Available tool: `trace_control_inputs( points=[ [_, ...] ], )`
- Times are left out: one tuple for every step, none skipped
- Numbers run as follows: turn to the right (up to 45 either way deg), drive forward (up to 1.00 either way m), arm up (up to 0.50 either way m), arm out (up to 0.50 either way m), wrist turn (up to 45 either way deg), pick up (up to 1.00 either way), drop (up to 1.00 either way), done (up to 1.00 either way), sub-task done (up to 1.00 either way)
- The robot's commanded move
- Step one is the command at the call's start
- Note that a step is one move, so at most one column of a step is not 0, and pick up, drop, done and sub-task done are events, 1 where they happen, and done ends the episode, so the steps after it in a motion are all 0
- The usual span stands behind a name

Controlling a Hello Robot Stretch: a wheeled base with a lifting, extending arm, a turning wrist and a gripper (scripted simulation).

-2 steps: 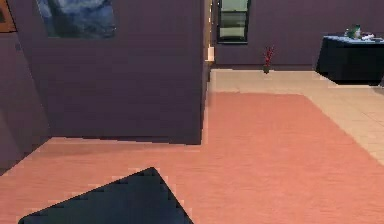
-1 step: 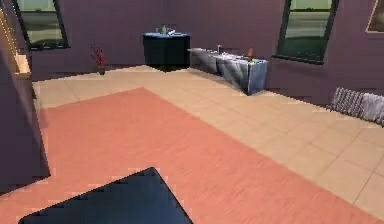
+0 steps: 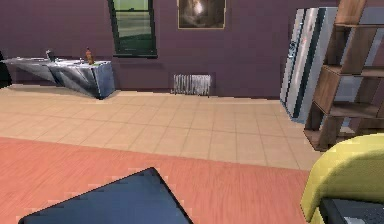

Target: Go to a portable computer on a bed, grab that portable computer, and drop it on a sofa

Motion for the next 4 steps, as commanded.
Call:
trace_control_inputs(
  points=[
    [3.0, 0.00, 0.00, 0.00, 0.0, 0.00, 0.00, 0.00, 0.00],
    [0.0, 0.00, 0.00, 0.48, 0.0, 0.00, 0.00, 0.00, 0.00],
    [0.0, 0.00, 0.00, 0.00, 45.0, 0.00, 0.00, 0.00, 0.00],
    [0.0, 0.00, 0.00, 0.00, 45.0, 0.00, 0.00, 0.00, 0.00]
  ],
)
